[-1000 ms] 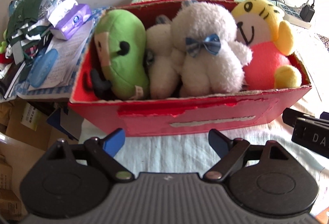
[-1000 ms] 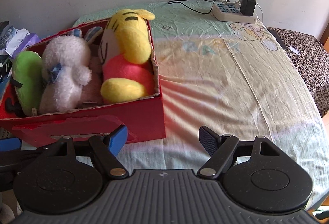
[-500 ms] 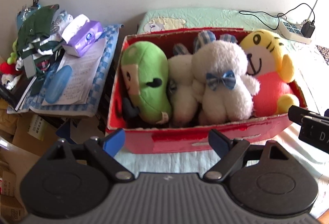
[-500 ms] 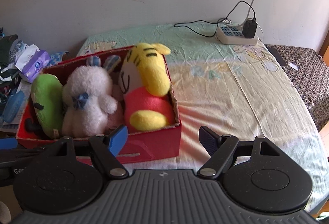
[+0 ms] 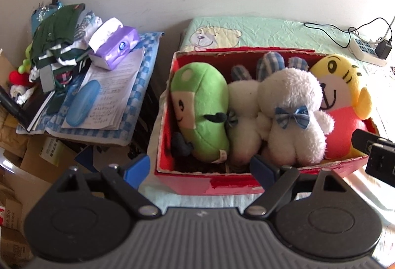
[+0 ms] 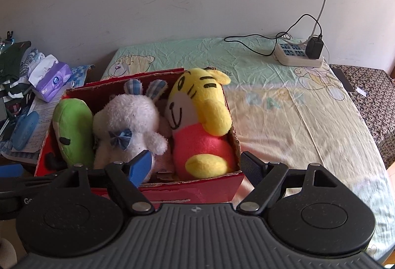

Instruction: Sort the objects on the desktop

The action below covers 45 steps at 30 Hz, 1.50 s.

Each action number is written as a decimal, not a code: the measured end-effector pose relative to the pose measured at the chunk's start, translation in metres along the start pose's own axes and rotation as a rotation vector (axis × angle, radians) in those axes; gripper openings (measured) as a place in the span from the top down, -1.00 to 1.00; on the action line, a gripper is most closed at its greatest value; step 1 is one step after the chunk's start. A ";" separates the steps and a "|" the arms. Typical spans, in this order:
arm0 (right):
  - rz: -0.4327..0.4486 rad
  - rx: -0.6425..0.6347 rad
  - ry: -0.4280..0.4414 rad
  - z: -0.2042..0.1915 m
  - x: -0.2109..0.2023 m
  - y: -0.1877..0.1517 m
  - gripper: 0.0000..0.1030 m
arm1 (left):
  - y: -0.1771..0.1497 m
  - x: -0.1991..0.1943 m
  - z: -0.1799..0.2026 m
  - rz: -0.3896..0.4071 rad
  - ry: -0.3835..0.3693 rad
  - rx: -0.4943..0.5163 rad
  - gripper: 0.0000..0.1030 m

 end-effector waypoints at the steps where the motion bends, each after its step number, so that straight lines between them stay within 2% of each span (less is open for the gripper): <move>1: 0.000 0.000 0.001 0.000 0.001 0.000 -0.58 | -0.001 0.001 0.000 0.000 0.000 -0.003 -0.70; 10: -0.006 -0.005 0.014 -0.006 0.005 0.002 -0.58 | -0.002 0.009 0.004 -0.030 -0.003 -0.004 -0.70; 31: -0.035 -0.019 -0.004 -0.003 0.010 -0.005 -0.59 | -0.008 0.010 0.008 -0.031 -0.032 -0.021 -0.70; 45: -0.047 -0.016 0.016 0.001 0.011 -0.012 -0.59 | -0.014 0.006 0.017 -0.031 -0.055 -0.005 -0.70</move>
Point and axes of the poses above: each gripper's, at about its wrist camera, not at the fingertips, and x roughly the way its jaws point, z to its right, y to its top, the point moved 5 cm from there along x, roughly the way its jaws point, and after that the axes turned 10 degrees about x, right-handed, at the moved point
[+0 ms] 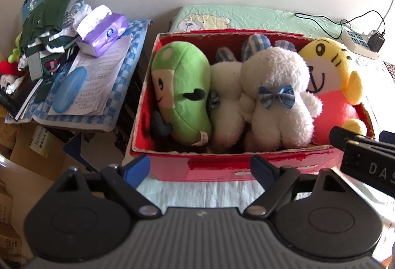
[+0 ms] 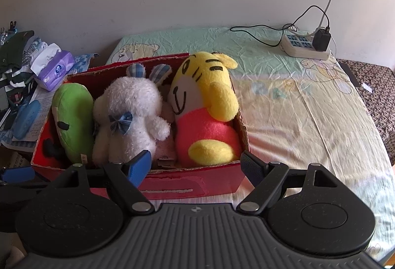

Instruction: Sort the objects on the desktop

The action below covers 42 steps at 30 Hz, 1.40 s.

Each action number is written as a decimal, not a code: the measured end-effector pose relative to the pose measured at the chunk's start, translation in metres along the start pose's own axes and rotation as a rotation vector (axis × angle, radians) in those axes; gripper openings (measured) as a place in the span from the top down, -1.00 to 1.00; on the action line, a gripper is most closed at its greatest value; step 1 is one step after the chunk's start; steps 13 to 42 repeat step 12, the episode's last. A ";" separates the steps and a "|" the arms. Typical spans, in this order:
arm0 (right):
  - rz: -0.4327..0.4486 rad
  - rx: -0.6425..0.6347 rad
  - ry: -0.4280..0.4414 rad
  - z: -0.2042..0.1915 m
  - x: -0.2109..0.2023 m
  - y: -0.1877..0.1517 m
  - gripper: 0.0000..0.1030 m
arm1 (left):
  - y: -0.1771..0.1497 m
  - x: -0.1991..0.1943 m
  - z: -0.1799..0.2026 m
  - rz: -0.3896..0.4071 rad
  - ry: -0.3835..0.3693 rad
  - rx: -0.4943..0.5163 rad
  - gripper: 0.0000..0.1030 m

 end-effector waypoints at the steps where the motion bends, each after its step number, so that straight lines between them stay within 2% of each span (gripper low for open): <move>1: -0.003 0.004 0.001 0.000 0.000 0.000 -0.59 | 0.000 0.000 0.000 0.003 0.001 0.004 -0.70; 8: 0.013 0.017 0.005 0.001 -0.002 0.004 -0.59 | 0.006 -0.004 -0.002 0.050 -0.002 0.018 -0.70; 11: 0.021 0.022 0.006 0.001 -0.003 0.005 -0.59 | 0.009 -0.007 -0.001 0.092 0.054 0.036 -0.70; 12: 0.021 0.022 0.005 0.001 -0.003 0.005 -0.59 | 0.010 -0.008 -0.001 0.098 0.044 0.036 -0.70; 42: 0.021 0.022 0.005 0.001 -0.003 0.005 -0.59 | 0.010 -0.008 -0.001 0.098 0.044 0.036 -0.70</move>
Point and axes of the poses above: each gripper's, at about its wrist camera, not at the fingertips, and x roughly the way its jaws point, z to its right, y to its top, the point moved 5 cm from there along x, roughly the way its jaws point, and after that the axes turned 10 degrees about x, right-handed, at the moved point
